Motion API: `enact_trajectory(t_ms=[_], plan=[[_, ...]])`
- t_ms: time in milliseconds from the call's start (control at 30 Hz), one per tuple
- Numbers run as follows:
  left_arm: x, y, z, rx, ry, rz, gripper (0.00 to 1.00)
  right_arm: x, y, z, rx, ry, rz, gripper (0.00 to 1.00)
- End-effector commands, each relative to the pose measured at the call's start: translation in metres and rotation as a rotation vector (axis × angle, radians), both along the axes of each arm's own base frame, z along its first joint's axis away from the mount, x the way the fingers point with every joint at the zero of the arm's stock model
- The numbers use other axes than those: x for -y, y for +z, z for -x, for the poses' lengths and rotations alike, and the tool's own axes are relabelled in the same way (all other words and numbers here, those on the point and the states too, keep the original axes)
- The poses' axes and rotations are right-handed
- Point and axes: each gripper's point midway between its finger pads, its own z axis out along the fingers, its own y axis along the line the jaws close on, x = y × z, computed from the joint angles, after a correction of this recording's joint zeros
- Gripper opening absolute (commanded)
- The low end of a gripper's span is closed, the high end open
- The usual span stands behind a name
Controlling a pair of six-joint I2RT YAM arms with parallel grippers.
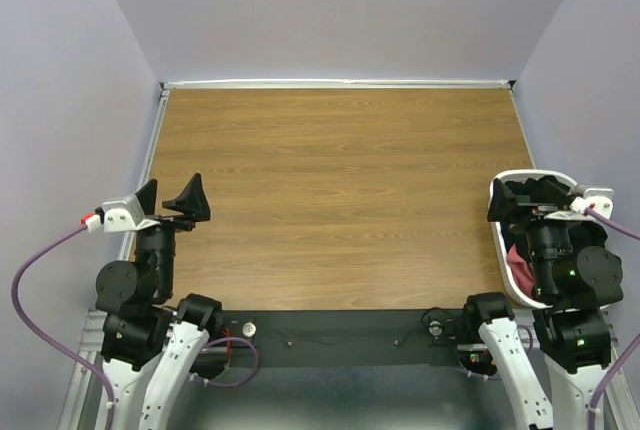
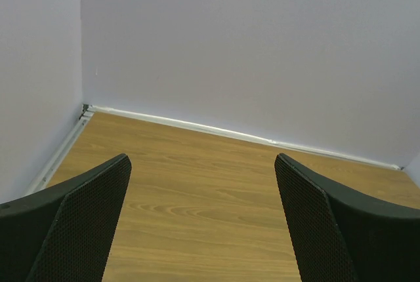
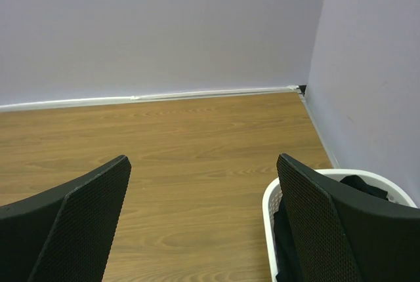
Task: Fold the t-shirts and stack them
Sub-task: Grab the tshirt from the pile
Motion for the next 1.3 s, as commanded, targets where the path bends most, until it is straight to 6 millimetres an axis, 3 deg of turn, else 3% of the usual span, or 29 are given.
enact_trajectory(t_ms=[0,167,400,500,533,633,733,933,1067,1267], plan=[[0.009,-0.004,-0.008,-0.008,-0.034,0.008,0.99,0.001,-0.01,-0.002,-0.036,-0.007,0.002,1.0],[0.017,-0.009,-0.018,-0.006,-0.069,0.034,0.99,0.02,-0.013,-0.001,-0.037,-0.119,-0.056,1.0],[0.041,-0.024,-0.039,-0.032,-0.163,0.059,0.98,0.037,-0.03,-0.018,-0.162,-0.251,-0.116,1.0],[0.051,-0.035,-0.051,-0.059,-0.199,0.047,0.98,0.043,-0.048,-0.043,-0.283,-0.33,-0.157,1.0],[0.052,-0.037,-0.052,-0.063,-0.201,0.043,0.98,0.046,-0.046,-0.04,-0.279,-0.352,-0.171,1.0],[0.056,-0.052,-0.059,-0.091,-0.207,0.026,0.98,0.063,-0.074,-0.059,-0.413,-0.517,-0.171,1.0],[0.057,-0.057,-0.061,-0.099,-0.211,0.017,0.99,0.08,-0.089,-0.062,-0.462,-0.65,-0.143,1.0],[0.059,-0.046,-0.053,-0.05,-0.232,0.011,0.98,0.108,-0.136,-0.075,-0.63,-0.904,-0.033,1.0],[0.059,-0.04,-0.045,-0.014,-0.248,0.012,0.98,0.124,-0.146,-0.083,-0.65,-0.977,-0.102,1.0],[0.061,-0.036,-0.039,0.007,-0.264,0.015,0.98,0.156,-0.172,-0.078,-0.719,-1.083,-0.197,1.0]])
